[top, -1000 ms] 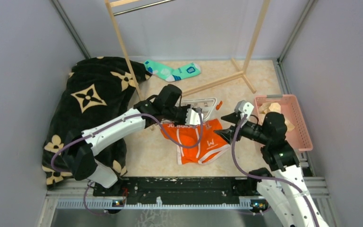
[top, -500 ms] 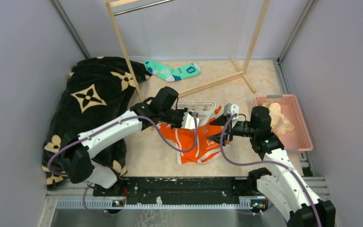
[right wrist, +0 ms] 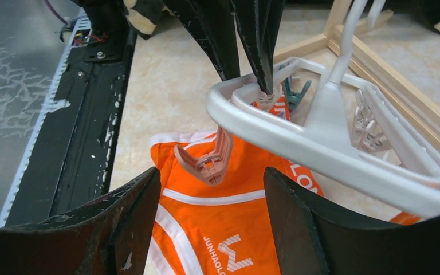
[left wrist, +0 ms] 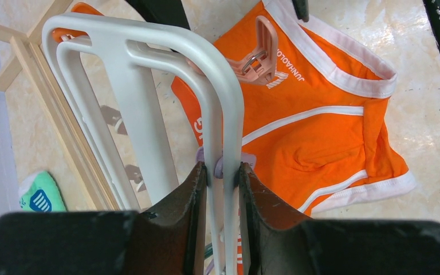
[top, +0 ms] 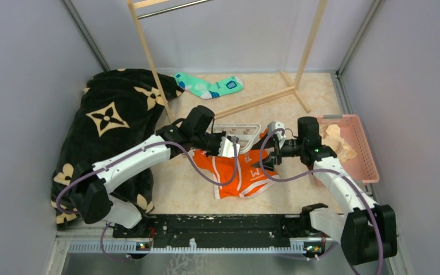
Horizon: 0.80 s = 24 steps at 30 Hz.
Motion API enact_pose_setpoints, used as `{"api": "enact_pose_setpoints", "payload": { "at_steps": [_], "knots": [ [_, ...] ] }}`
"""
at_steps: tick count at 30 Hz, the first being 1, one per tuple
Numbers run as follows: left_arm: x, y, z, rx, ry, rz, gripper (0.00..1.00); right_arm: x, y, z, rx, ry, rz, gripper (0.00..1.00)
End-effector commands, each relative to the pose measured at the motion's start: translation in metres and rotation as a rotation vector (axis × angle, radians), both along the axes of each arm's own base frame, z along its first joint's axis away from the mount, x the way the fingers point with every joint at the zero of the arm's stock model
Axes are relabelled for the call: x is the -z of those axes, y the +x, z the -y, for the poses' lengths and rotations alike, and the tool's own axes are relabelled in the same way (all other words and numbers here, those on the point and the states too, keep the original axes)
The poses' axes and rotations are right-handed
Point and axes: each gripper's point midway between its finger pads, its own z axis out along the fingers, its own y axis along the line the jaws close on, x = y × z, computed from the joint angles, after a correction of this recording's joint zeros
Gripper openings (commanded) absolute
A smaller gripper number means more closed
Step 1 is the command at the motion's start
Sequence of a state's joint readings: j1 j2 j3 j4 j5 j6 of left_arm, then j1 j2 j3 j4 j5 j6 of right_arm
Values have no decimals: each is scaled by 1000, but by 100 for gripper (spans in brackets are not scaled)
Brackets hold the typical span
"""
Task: Clip the underwear to the hanger
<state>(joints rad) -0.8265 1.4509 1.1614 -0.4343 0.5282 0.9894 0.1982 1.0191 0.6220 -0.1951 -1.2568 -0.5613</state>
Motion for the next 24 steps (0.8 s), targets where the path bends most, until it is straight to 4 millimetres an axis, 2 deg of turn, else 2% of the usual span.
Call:
{"api": "enact_pose_setpoints", "payload": {
  "at_steps": [1,8,14,24],
  "knots": [
    [-23,-3,3,38,-69,46,0,-26,4,-7,-127,61,140,67],
    [-25,-4,4,45,-74,43,0,-17,12,-11,-156,74,148,67],
    [-25,-3,4,43,-70,40,0,-14,6,-20,-195,84,157,67],
    [-24,-2,5,43,-73,39,0,-22,1,-31,-190,143,178,64]
  ]
}}
